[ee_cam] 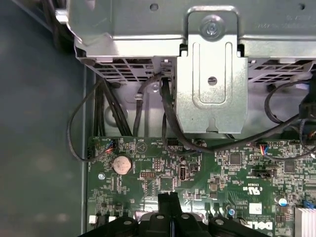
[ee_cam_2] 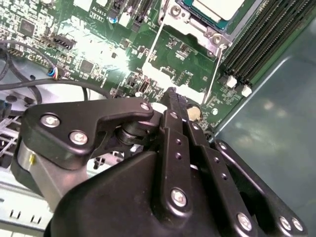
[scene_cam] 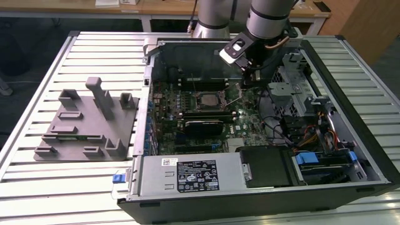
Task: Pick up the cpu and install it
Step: 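Close the cpu cover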
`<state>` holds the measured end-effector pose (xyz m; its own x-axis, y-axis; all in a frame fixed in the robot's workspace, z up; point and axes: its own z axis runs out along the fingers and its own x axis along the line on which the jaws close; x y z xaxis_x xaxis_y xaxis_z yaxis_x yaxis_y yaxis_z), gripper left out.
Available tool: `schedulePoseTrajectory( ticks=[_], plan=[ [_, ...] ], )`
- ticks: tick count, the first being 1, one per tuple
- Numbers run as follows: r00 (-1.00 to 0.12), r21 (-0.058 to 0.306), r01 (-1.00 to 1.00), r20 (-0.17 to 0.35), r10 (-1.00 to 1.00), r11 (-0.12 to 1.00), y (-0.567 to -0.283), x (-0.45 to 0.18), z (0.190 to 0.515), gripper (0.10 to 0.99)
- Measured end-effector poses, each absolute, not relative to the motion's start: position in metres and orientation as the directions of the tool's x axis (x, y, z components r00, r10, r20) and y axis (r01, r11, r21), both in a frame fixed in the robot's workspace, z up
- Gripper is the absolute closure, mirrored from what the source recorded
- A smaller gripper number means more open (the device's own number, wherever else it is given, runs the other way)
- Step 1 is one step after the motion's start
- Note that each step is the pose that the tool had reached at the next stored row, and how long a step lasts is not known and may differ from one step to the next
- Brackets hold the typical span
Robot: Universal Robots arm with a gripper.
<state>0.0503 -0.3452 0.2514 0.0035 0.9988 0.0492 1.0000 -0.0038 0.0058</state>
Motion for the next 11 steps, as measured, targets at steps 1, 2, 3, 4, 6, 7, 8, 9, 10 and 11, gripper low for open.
schedulePoseTrajectory(
  ticks=[1, 2, 3, 4, 6, 7, 8, 9, 10, 11],
  plan=[
    [0.003, 0.006, 1.0, 0.049, 0.999, -0.004, -0.345, 0.051, 0.252, 0.98],
    [0.003, 0.006, 1.0, 0.049, 0.999, -0.004, -0.345, 0.051, 0.252, 0.98],
    [0.003, 0.006, 1.0, 0.049, 0.999, -0.004, -0.345, 0.053, 0.252, 0.98],
    [0.003, 0.006, 1.0, 0.049, 0.999, -0.004, -0.345, 0.055, 0.252, 0.98],
    [0.003, 0.006, 1.0, 0.049, 0.999, -0.004, -0.345, 0.058, 0.252, 0.98],
    [0.003, 0.006, 1.0, 0.049, 0.999, -0.004, -0.345, 0.058, 0.25, 0.98],
    [0.004, 0.006, 1.0, 0.049, 0.999, -0.004, -0.345, 0.058, 0.249, 0.98],
    [0.004, 0.006, 1.0, 0.049, 0.999, -0.004, -0.345, 0.058, 0.247, 0.98],
    [0.003, 0.006, 1.0, 0.049, 0.999, -0.004, -0.345, 0.058, 0.245, 0.98],
    [0.003, 0.006, 1.0, 0.049, 0.999, -0.004, -0.345, 0.058, 0.241, 0.98]
  ],
)
